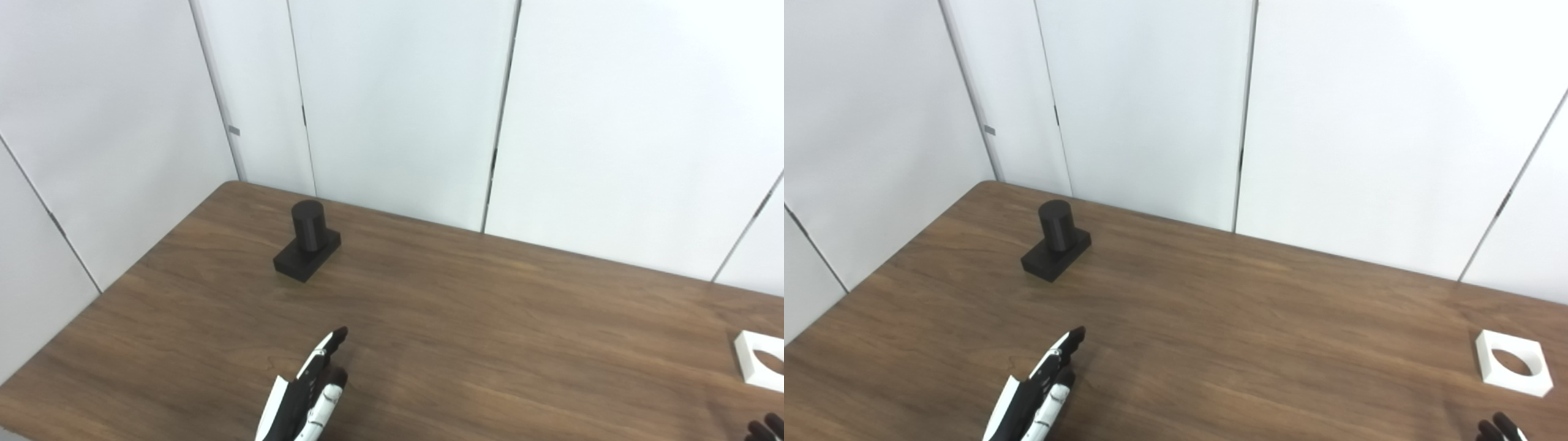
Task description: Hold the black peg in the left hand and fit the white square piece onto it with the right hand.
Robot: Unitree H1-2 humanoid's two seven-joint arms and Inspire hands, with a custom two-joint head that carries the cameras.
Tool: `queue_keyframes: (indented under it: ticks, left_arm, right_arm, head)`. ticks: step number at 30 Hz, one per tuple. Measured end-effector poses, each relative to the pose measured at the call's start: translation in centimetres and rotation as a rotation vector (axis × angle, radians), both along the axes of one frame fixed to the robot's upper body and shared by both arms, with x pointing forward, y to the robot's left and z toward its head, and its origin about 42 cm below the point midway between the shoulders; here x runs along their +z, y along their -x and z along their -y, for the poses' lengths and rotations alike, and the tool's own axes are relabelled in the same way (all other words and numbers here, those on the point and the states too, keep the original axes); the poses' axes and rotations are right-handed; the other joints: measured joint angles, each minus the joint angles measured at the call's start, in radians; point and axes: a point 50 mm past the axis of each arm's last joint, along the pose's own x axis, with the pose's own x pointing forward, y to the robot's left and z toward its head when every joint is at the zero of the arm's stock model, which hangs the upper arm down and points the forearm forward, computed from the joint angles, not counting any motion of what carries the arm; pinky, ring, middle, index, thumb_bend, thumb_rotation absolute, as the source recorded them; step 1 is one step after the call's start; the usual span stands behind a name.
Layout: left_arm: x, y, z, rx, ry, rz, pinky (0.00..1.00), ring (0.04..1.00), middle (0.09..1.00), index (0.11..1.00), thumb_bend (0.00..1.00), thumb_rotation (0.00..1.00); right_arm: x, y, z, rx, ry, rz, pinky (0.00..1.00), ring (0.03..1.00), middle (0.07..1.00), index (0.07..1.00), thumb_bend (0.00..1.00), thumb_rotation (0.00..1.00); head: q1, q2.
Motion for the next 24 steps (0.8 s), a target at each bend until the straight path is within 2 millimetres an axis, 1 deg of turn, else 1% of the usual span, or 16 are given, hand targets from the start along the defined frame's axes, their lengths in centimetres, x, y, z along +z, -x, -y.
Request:
queue_keyframes:
  ticks: [4,5,6,7,9,10,12,13,15,17,18,19,20,22,23,24]
  left_arm:
    - [0.0,0.0,0.0,-0.004,0.0,0.009,0.98,0.97,0.96,0.943,0.59,0.88]
    - [0.0,0.0,0.0,-0.004,0.0,0.01,0.98,0.965,0.956,0.941,0.58,0.86]
    - [0.0,0.0,0.0,-0.003,0.002,0.01,0.97,0.964,0.955,0.938,0.55,0.79]
    - [0.0,0.0,0.0,-0.002,0.005,0.011,0.97,0.964,0.955,0.937,0.53,0.76]
    - [0.1,-0.1,0.0,0.013,-0.007,0.017,0.89,0.943,0.946,0.917,0.52,0.59]
    - [0.1,-0.1,-0.1,0.024,-0.029,0.015,0.88,0.938,0.943,0.913,0.53,0.56]
    - [0.5,-0.1,-0.2,0.049,-0.079,0.011,0.86,0.923,0.936,0.908,0.58,0.47]
    - [0.9,-0.1,-0.4,0.066,-0.114,0.011,0.85,0.908,0.926,0.903,0.6,0.44]
    - [2.0,-0.2,-1.2,0.119,-0.191,0.025,0.88,0.91,0.922,0.911,0.65,0.34]
    - [3.1,-0.4,-2.1,0.172,-0.222,0.036,0.87,0.912,0.93,0.917,0.69,0.3]
    - [3.6,-0.6,-2.6,0.197,-0.236,0.029,0.81,0.88,0.911,0.911,0.73,0.32]
    - [3.9,-0.9,-3.0,0.219,-0.256,0.019,0.79,0.869,0.904,0.909,0.74,0.33]
    - [4.2,-1.2,-3.5,0.241,-0.287,0.003,0.85,0.881,0.905,0.906,0.8,0.39]
    - [5.0,-2.1,-4.1,0.296,-0.362,-0.031,0.87,0.884,0.905,0.903,0.82,0.42]
    - [5.5,-2.7,-4.5,0.316,-0.391,-0.039,0.91,0.904,0.918,0.911,0.84,0.45]
    - [6.0,-3.4,-4.7,0.328,-0.407,-0.046,0.91,0.916,0.928,0.917,0.87,0.49]
  right_arm:
    - [0.0,0.1,0.0,0.002,0.008,0.001,0.93,0.9,0.889,0.895,0.58,1.0]
    - [0.0,0.1,0.0,0.002,0.008,0.001,0.93,0.899,0.888,0.895,0.58,1.0]
    - [0.0,0.1,0.0,0.002,0.008,0.001,0.92,0.899,0.888,0.894,0.59,1.0]
    - [0.0,0.1,0.0,0.002,0.008,0.001,0.92,0.899,0.888,0.894,0.59,1.0]
    - [0.0,0.1,0.0,0.002,0.007,0.0,0.91,0.9,0.89,0.894,0.59,1.0]
    - [0.0,0.1,0.0,0.002,0.007,0.001,0.9,0.901,0.891,0.895,0.59,1.0]
    - [0.0,0.1,0.0,0.005,0.007,0.003,0.89,0.893,0.885,0.886,0.6,1.0]
    - [0.0,0.1,0.0,0.006,0.007,0.003,0.89,0.89,0.885,0.884,0.6,1.0]
    - [0.0,0.2,0.0,0.005,0.007,0.002,0.88,0.885,0.881,0.881,0.61,1.0]
    - [-0.1,0.3,0.0,0.003,0.007,0.001,0.89,0.889,0.88,0.881,0.62,1.0]
    - [-0.1,0.4,0.0,0.0,0.008,-0.001,0.9,0.891,0.881,0.881,0.63,1.0]
    - [-0.1,0.6,0.1,-0.004,0.008,-0.003,0.9,0.892,0.882,0.881,0.63,1.0]
    - [-0.1,0.6,0.2,-0.007,0.009,-0.003,0.89,0.897,0.89,0.884,0.62,1.0]
    - [-0.1,0.6,0.2,-0.006,0.006,-0.003,0.89,0.9,0.894,0.886,0.62,1.0]
    - [-0.1,0.6,0.2,-0.006,0.004,-0.003,0.89,0.9,0.895,0.886,0.62,1.0]
    - [-0.1,0.6,0.2,-0.006,0.002,-0.003,0.89,0.902,0.895,0.888,0.62,1.0]
  head:
    - [-0.008,-0.002]
    - [-0.009,-0.002]
    - [-0.009,-0.002]
    - [-0.009,-0.002]
    - [-0.009,-0.003]
    - [-0.009,-0.003]
    - [-0.005,-0.002]
    - [-0.005,-0.002]
    - [0.002,0.0]
    - [0.003,0.0]
    - [0.003,0.0]
    - [0.003,0.002]
    - [0.003,0.002]
    - [0.005,0.003]
    - [0.005,0.003]
    - [0.005,0.003]
